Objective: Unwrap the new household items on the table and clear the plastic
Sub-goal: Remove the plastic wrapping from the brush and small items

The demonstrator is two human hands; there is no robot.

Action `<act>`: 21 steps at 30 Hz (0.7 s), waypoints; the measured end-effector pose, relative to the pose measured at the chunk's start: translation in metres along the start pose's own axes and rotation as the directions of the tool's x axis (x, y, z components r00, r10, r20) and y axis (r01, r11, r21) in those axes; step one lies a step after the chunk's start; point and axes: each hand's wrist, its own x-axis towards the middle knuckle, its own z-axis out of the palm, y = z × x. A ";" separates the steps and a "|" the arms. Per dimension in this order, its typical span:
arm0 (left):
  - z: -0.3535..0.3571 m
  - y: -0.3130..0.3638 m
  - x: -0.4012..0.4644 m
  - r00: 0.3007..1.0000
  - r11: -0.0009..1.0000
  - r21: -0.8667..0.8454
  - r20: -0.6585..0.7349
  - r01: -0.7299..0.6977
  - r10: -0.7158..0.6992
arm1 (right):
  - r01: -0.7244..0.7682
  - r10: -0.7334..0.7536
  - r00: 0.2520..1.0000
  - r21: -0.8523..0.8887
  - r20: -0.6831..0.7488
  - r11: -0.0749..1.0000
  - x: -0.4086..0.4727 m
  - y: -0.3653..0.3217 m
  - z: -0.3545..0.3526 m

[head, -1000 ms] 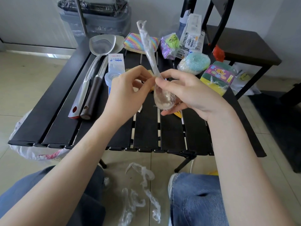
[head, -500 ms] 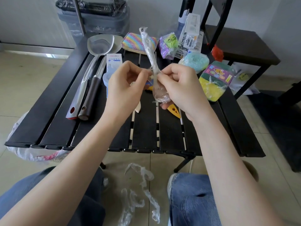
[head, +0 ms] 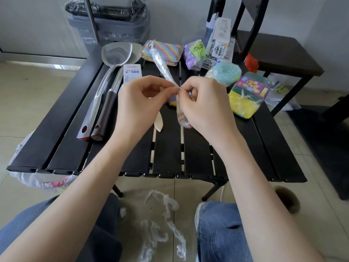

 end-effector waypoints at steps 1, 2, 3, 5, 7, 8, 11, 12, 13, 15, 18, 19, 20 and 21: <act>-0.001 0.000 0.001 0.999 0.998 0.059 -0.008 -0.037 0.037 | 0.001 -0.001 1.000 -0.009 0.004 1.000 0.000 0.000 -0.001; -0.001 -0.001 0.001 0.995 0.985 0.146 -0.012 -0.093 0.096 | 0.005 -0.005 1.000 -0.022 0.008 1.000 0.000 0.000 -0.002; -0.001 -0.001 0.000 0.987 0.960 0.235 -0.004 -0.154 0.159 | 0.011 -0.011 1.000 -0.039 0.012 0.999 -0.001 -0.001 -0.001; 0.001 -0.004 0.000 0.974 0.919 0.328 0.016 -0.217 0.224 | 0.028 -0.026 0.999 -0.098 0.019 0.995 -0.002 -0.002 0.000; -0.001 -0.006 0.000 0.983 0.936 0.305 0.002 -0.177 0.185 | 0.035 -0.032 0.999 -0.170 0.021 0.985 -0.002 0.000 0.001; -0.003 -0.007 0.002 0.992 0.963 0.243 -0.020 -0.118 0.127 | 0.028 -0.025 1.000 -0.195 0.019 0.980 -0.001 0.002 0.001; -0.008 -0.006 0.006 0.998 0.998 -0.011 -0.019 0.062 -0.062 | 0.021 -0.018 1.000 -0.195 0.017 0.980 0.001 0.007 -0.001; -0.007 -0.005 0.006 0.995 0.992 -0.081 -0.006 0.096 -0.097 | 0.023 -0.018 0.999 -0.192 0.028 0.981 0.001 0.007 -0.001; -0.006 -0.003 0.006 0.992 0.982 -0.144 -0.004 0.124 -0.125 | 0.021 -0.014 0.999 -0.186 0.038 0.982 0.000 0.007 -0.001; -0.005 -0.001 0.005 0.984 0.958 -0.233 -0.023 0.167 -0.177 | 0.011 -0.004 0.999 -0.153 0.044 0.988 0.000 0.008 0.002; -0.007 0.000 0.007 0.984 0.956 -0.242 -0.035 0.162 -0.176 | 0.002 0.000 1.000 -0.075 0.026 0.997 0.001 0.008 0.004; -0.007 0.000 0.007 0.990 0.973 -0.187 -0.027 0.134 -0.141 | 0.006 -0.004 1.000 -0.065 0.026 0.998 0.001 0.007 0.004; -0.007 0.001 0.007 0.994 0.987 -0.122 -0.014 0.104 -0.107 | 0.014 -0.012 0.999 -0.067 0.032 0.998 0.000 0.006 0.004; -0.005 0.002 0.005 0.996 0.994 -0.063 -0.010 0.084 -0.085 | 0.027 -0.024 0.999 -0.080 0.039 0.996 -0.001 0.004 0.004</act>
